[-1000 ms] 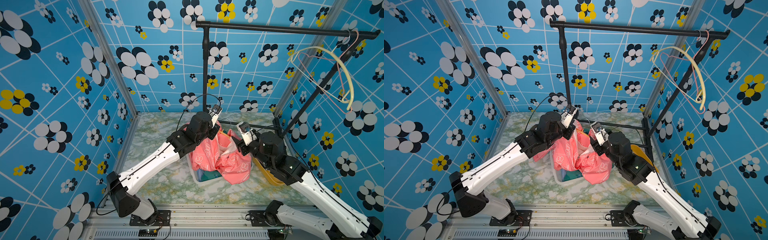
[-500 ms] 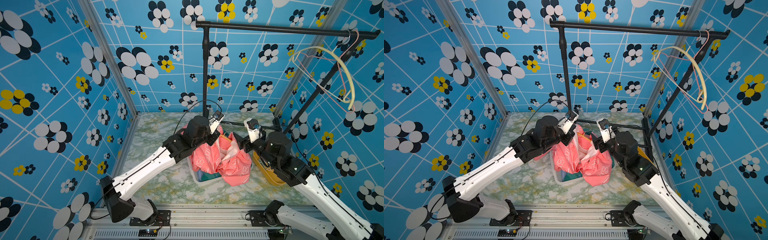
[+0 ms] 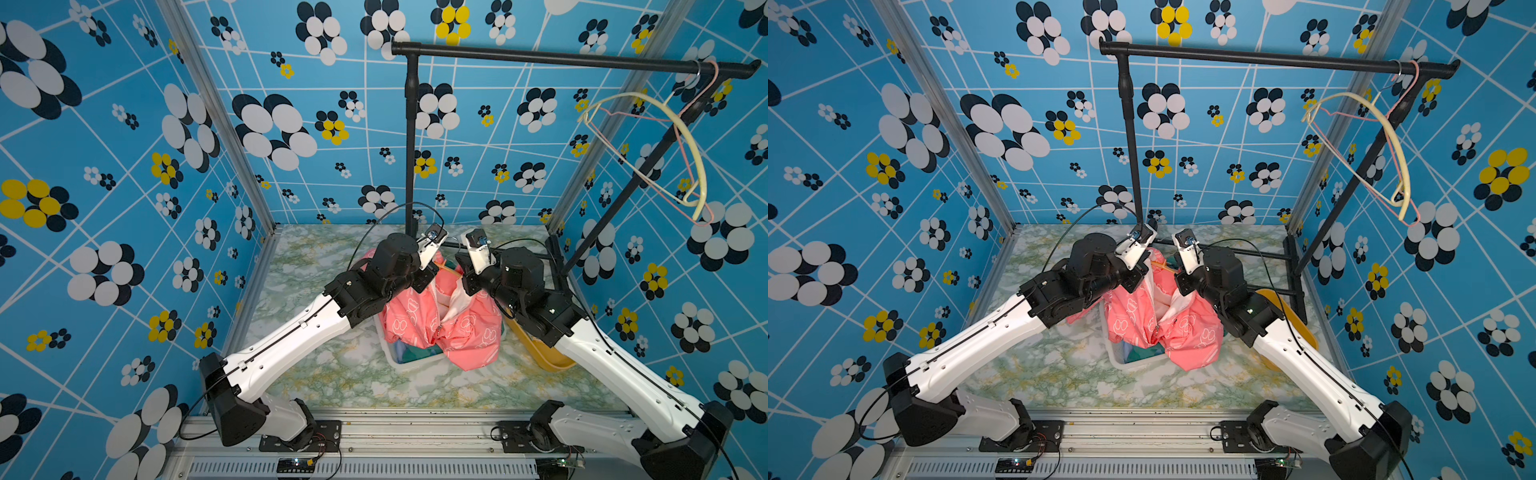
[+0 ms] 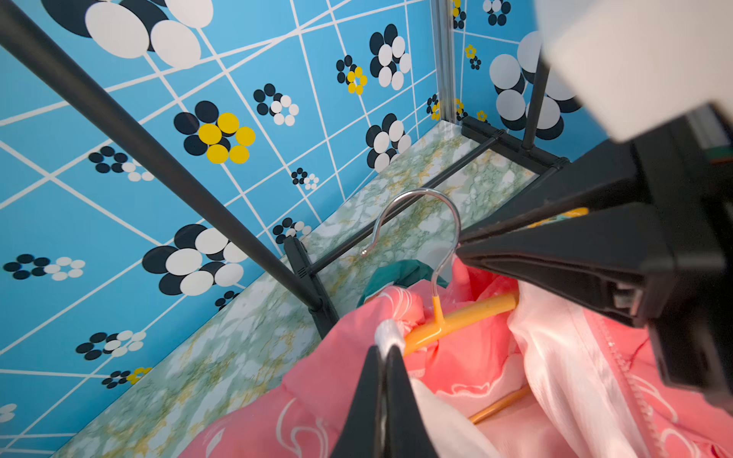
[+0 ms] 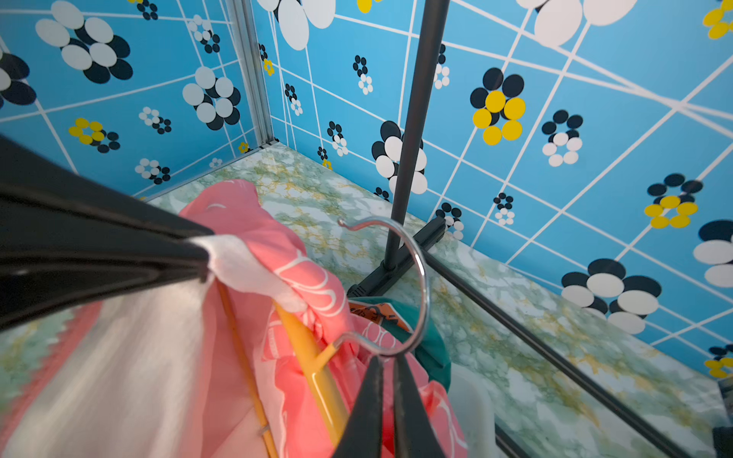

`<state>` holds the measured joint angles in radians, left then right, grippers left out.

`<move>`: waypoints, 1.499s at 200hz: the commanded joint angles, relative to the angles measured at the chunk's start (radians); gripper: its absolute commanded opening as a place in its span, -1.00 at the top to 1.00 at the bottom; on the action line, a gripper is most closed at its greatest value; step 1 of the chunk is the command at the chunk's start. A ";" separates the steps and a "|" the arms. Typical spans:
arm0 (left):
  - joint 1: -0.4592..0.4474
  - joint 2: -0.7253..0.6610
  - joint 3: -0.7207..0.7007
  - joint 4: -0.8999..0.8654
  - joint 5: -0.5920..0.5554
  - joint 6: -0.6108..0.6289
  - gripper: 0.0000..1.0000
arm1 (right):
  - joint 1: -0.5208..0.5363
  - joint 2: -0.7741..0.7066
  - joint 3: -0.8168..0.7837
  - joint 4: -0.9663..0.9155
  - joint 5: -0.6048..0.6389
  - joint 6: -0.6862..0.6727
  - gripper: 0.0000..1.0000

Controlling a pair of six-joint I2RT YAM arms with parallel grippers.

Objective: Remove the clothespins securing jackets to the hanger
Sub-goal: Remove the jacket from the hanger.

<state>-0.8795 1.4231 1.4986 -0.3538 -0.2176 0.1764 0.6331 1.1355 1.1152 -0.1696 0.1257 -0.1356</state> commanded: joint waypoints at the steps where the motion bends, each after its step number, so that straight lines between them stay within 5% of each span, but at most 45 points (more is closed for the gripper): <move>1: 0.010 -0.010 0.007 0.016 -0.115 0.046 1.00 | -0.007 -0.031 0.053 0.015 -0.033 -0.015 1.00; 49: 0.120 0.026 0.095 0.004 -0.125 0.047 1.00 | -0.006 -0.093 0.015 -0.019 -0.056 -0.010 1.00; 60: 0.114 0.022 0.089 0.002 -0.097 0.043 1.00 | -0.006 -0.097 0.011 -0.019 -0.066 -0.014 0.70; 94: 0.065 -0.013 0.038 -0.001 -0.099 0.067 1.00 | -0.011 -0.057 0.053 -0.027 -0.120 -0.031 0.18; 143: 0.043 -0.095 -0.028 0.001 -0.065 0.054 1.00 | -0.013 0.031 0.111 -0.036 -0.208 -0.027 0.00; 214: 0.016 -0.097 -0.040 -0.017 -0.046 0.092 1.00 | -0.015 0.111 0.154 0.000 -0.325 0.010 0.17; 226: 0.014 -0.092 -0.038 -0.017 -0.056 0.096 1.00 | -0.015 0.118 0.160 0.001 -0.350 0.015 0.33; 249: 0.014 -0.092 -0.044 -0.005 -0.080 0.103 1.00 | -0.015 0.123 0.170 -0.015 -0.364 0.022 1.00; 300: 0.062 -0.021 -0.008 0.027 -0.282 0.136 1.00 | -0.014 0.023 0.133 -0.053 -0.264 -0.018 1.00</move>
<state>-0.8566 1.3537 1.4559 -0.3767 -0.3561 0.2836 0.6250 1.2427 1.2552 -0.2070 -0.2043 -0.1200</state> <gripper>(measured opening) 0.051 0.056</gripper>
